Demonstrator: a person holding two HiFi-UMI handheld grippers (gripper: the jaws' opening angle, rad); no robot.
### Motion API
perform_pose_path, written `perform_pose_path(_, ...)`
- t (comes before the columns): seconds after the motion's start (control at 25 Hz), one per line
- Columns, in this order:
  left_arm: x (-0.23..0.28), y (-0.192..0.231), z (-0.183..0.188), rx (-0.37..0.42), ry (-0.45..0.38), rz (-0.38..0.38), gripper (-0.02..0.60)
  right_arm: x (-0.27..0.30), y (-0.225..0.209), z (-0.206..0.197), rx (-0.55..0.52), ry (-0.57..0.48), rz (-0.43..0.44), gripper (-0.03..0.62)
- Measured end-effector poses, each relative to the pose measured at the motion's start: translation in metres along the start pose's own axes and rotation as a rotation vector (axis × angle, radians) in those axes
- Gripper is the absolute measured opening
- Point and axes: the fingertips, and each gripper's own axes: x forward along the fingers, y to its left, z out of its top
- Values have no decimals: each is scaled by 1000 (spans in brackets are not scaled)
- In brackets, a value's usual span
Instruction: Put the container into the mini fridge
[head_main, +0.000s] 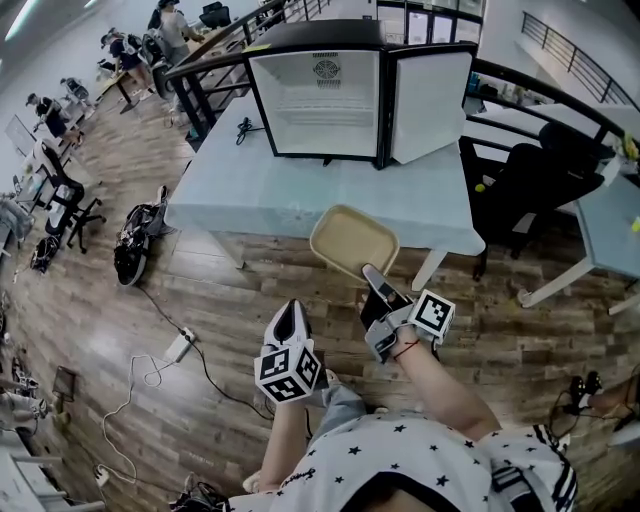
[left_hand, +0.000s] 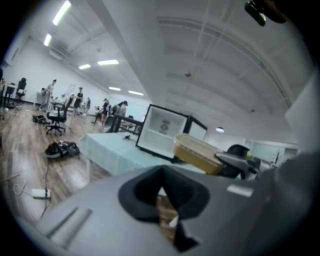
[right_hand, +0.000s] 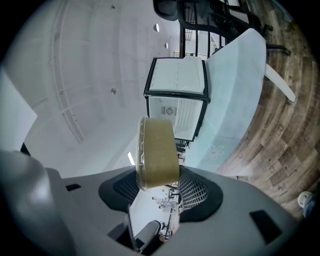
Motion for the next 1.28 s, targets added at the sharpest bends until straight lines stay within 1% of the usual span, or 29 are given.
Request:
perform_pose_path(0.52, 73, 58, 39, 3, 18, -51, 6, 93, -12, 15, -18, -74, -30, 230)
perform_pose_path(0.84, 107, 99, 60, 6, 25, -81, 6, 143, -21, 11, -15, -111, -45, 232)
perform_pose_path(1.12, 128, 124, 71, 9, 30, -98, 6, 172, -23, 17, -33, -149, -65, 230)
perform_pose_path(1.28, 137, 131, 75, 5, 26, -101, 6, 184, -24, 24, -20, -161, -66, 232)
